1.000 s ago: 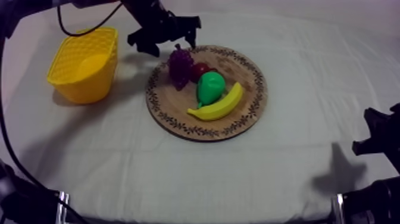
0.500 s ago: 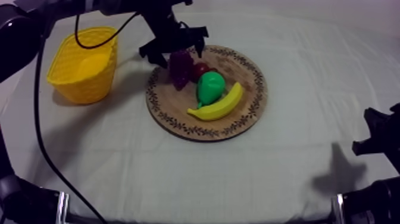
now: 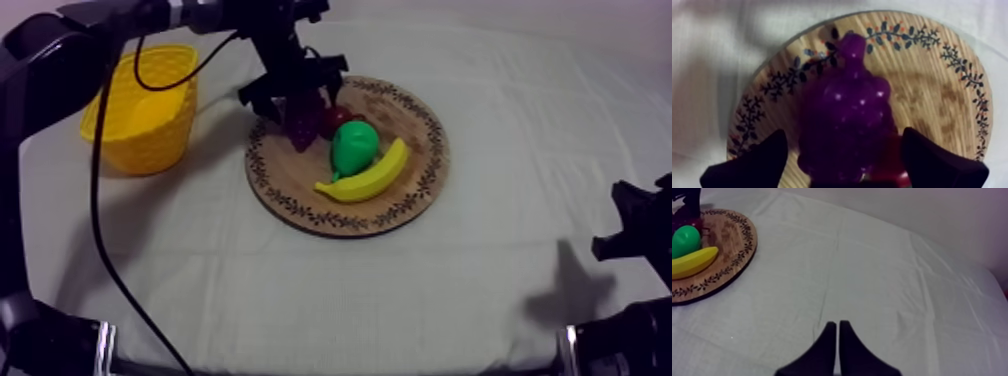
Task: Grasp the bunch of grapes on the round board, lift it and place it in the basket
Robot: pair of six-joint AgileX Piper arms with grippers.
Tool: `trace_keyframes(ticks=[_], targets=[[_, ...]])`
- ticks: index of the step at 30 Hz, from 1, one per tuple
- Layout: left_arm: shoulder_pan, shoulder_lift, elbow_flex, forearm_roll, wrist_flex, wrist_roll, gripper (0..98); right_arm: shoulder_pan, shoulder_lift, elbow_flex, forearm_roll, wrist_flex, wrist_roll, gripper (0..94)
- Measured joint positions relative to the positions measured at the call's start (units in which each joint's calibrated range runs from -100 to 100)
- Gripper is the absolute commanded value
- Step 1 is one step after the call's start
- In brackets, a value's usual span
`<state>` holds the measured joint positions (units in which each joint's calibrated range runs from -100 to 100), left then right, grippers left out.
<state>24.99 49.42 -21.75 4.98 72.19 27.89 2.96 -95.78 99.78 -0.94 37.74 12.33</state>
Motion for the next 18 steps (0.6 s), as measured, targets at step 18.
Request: trace_keyframes(ticks=[18], targets=[[-0.2, 2.7, -2.6, 0.45, 0.4, -2.2, 75.5, 0.0, 0.0, 0.0, 0.0, 0.0, 0.0, 0.3]])
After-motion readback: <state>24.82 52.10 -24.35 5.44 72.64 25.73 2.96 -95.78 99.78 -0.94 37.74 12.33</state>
